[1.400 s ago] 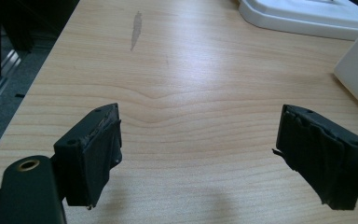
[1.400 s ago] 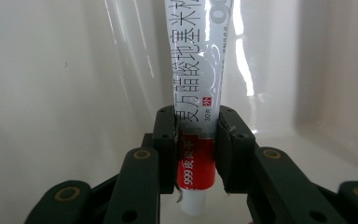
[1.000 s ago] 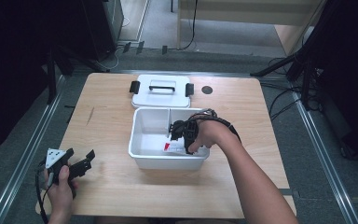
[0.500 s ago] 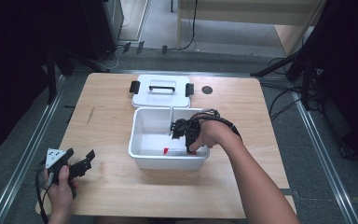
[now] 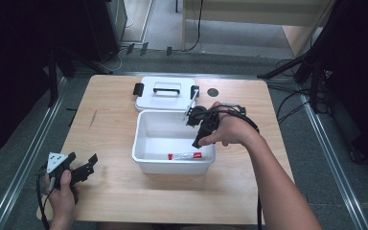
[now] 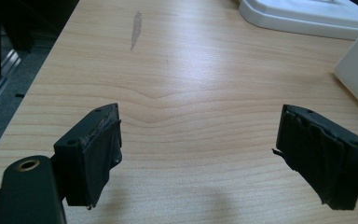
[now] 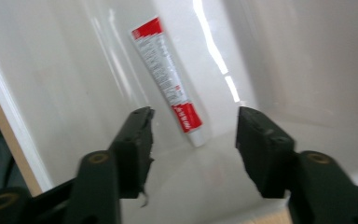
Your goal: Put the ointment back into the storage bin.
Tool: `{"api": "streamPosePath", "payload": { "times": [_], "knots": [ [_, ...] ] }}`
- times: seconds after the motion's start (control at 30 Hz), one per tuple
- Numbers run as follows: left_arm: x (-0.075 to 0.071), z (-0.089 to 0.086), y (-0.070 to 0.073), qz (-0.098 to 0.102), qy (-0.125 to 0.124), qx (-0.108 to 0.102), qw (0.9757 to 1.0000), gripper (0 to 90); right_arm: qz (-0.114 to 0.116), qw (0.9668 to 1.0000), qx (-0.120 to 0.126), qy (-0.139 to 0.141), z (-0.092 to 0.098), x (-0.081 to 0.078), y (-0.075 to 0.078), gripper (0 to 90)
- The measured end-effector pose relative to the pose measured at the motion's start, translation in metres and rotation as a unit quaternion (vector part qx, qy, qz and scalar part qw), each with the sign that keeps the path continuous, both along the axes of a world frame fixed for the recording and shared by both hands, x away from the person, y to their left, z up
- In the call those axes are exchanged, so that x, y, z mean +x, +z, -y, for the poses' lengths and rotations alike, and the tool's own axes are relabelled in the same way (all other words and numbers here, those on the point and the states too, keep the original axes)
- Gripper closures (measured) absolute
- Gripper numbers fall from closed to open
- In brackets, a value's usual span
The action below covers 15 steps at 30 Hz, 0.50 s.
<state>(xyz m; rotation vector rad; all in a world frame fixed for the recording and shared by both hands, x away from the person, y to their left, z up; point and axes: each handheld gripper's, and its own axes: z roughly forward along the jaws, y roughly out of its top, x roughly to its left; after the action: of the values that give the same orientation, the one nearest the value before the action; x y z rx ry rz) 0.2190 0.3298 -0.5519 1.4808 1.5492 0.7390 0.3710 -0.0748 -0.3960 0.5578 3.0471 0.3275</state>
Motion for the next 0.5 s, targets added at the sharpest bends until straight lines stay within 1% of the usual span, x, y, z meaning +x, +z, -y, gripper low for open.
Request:
{"api": "streamPosePath", "payload": {
  "times": [0.1,0.13,0.17,0.2,0.23,0.27,0.33,0.4,0.43,0.47,0.5],
  "knots": [
    [0.0,0.0,0.0,0.0,0.001,0.0,1.0,14.8,0.009,0.9994,0.022,-0.025,0.01,0.0,0.012,26.5],
    [0.0,0.0,0.0,0.0,0.0,0.001,1.0,14.8,0.013,0.9989,0.028,-0.035,0.013,0.0,0.015,18.8],
    [0.0,0.0,0.0,0.0,0.0,0.001,1.0,14.8,0.013,0.9989,0.028,-0.035,0.013,0.0,0.015,18.8],
    [0.0,0.0,0.0,0.0,0.0,0.001,1.0,14.8,0.024,0.9974,0.034,-0.059,0.02,0.0,0.021,7.7],
    [0.0,0.0,0.0,0.0,0.0,0.001,1.0,14.7,0.034,0.9963,0.038,-0.07,0.024,0.0,0.023,1.7],
    [0.0,0.0,0.0,0.0,0.0,0.001,1.0,14.8,0.04,0.9948,0.041,-0.084,0.028,-0.001,0.025,0.0],
    [0.0,0.0,0.0,0.0,0.0,0.001,1.0,14.7,0.053,0.9918,0.049,-0.106,0.036,0.0,0.028,0.0],
    [0.0,0.0,0.0,-0.001,0.0,0.002,1.0,14.7,0.074,0.9884,0.051,-0.122,0.045,-0.001,0.03,0.0],
    [0.0,0.0,0.0,-0.001,0.0,0.002,1.0,14.8,0.074,0.9884,0.051,-0.122,0.045,-0.001,0.03,0.0],
    [0.0,0.0,0.0,0.0,0.0,0.002,1.0,14.8,0.084,0.9851,0.06,-0.138,0.053,-0.001,0.03,0.0],
    [0.0,0.0,0.0,0.0,-0.001,0.002,1.0,14.8,0.087,0.9833,0.064,-0.146,0.056,-0.001,0.031,0.0]
  ]
}}
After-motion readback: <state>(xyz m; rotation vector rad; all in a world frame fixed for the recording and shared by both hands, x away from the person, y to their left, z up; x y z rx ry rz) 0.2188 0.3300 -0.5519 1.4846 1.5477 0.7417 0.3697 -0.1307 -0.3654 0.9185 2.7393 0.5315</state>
